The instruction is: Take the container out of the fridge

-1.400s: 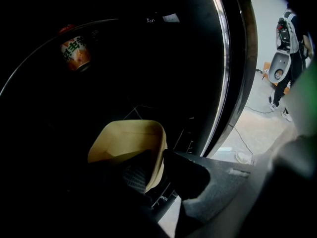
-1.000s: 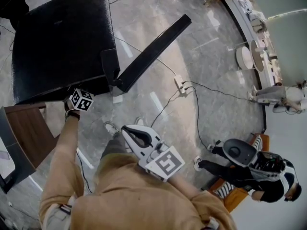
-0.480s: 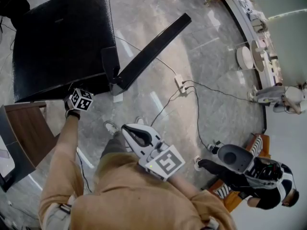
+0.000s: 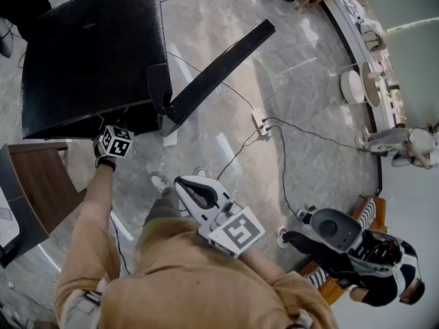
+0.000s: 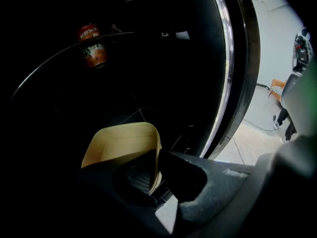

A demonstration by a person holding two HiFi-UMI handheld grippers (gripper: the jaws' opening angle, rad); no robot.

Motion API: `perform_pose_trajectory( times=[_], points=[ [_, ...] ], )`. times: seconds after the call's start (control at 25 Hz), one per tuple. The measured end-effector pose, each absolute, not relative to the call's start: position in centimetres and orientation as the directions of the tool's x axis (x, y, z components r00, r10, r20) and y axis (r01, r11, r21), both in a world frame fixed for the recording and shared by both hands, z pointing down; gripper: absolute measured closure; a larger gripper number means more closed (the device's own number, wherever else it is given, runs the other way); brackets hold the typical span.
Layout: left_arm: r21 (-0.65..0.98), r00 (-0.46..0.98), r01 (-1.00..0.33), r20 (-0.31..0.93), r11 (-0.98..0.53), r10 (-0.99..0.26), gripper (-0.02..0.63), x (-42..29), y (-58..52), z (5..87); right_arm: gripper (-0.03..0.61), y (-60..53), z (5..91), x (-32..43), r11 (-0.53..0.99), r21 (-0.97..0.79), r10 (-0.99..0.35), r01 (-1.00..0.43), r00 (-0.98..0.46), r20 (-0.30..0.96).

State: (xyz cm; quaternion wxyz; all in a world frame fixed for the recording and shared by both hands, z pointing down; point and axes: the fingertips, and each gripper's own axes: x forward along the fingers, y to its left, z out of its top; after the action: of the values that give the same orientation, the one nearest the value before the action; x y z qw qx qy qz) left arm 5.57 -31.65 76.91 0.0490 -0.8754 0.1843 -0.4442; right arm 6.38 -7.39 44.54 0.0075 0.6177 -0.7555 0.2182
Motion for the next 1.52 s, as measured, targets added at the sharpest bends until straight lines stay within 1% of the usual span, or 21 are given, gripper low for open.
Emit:
perform_pose_trajectory(
  times=[0.48,1.0,1.52],
  points=[
    [-0.199,0.54,-0.378,0.746,-0.904,-0.39,0.589,4.5,-30.5,74.8,0.578,-6.1,43.3,5.8,0.2,-0.322,-0.923,-0.925,-0.288,0.255],
    [-0.126,0.548,-0.51,0.714,-0.851,-0.435,0.589,2.2,-28.3,72.2,0.578,-4.7,42.2,4.8,0.301,-0.317,-0.903,-0.899,-0.376,0.208],
    [-0.037,0.555,-0.614,0.689,-0.788,-0.466,0.589,1.6,-25.7,68.8,0.578,-3.3,41.2,5.8,0.369,-0.323,-0.886,-0.871,-0.435,0.16]
  ],
)
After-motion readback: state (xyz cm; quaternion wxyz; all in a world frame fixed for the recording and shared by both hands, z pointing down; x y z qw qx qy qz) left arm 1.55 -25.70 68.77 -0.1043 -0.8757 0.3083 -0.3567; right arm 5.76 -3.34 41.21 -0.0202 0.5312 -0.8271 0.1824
